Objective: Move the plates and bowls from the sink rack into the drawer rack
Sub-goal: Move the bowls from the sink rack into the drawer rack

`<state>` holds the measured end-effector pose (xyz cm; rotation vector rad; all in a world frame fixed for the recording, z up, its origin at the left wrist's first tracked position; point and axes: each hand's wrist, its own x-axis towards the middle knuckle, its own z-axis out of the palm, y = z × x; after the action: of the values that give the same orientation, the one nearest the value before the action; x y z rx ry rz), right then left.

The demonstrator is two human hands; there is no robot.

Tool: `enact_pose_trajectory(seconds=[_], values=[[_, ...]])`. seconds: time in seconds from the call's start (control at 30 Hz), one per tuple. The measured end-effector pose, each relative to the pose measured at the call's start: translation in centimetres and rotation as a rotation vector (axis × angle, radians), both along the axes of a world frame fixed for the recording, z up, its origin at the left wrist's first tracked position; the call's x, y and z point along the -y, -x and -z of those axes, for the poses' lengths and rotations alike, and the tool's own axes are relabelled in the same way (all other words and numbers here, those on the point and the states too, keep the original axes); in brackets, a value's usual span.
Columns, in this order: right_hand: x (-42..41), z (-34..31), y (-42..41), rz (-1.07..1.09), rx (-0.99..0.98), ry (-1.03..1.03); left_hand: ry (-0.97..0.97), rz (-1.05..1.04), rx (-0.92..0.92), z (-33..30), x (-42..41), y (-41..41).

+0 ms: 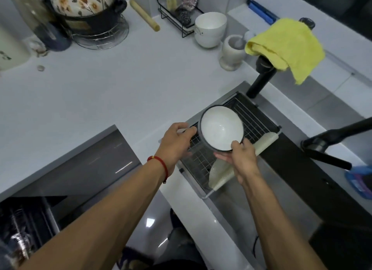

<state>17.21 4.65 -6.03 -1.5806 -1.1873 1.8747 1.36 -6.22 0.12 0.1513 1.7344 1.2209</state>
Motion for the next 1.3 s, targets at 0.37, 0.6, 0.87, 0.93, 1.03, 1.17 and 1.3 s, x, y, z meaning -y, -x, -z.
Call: enact_pose_trajectory(seconds=[0.37,0.6,0.87,0.93,1.03,1.17,1.3], values=[[12.1,-3.1,4.9,-0.669,-0.201,0.235,-0.217,-0.476,0.279,2.6,17.9,1.6],[29.5,-0.1,10.8,-0.973,-0.391,0.653,-0.323,-0.648,0.317,4.0,38.8,3.1],[52.2,2.3,17.0,-1.122,-0.245,0.481,-0.100,-0.746,0.114,6.9,63.1,5.9],[56.3,2.4,18.6,-1.164,-0.159,0.377,0.125,-0.740,-0.051,7.4,67.9,7.4],[60.6,3.0,21.4,-1.208,0.050,0.188,0.412,-0.668,-0.306,9.1,74.5,9.4],[64.3,5.2,26.3,-1.237,0.301,-0.025,0.664,-0.452,-0.548,12.2,81.0,12.0],[66.6,9.7,30.7,-1.286,0.450,-0.011,0.898,-0.222,-0.564,15.5,84.1,13.5]])
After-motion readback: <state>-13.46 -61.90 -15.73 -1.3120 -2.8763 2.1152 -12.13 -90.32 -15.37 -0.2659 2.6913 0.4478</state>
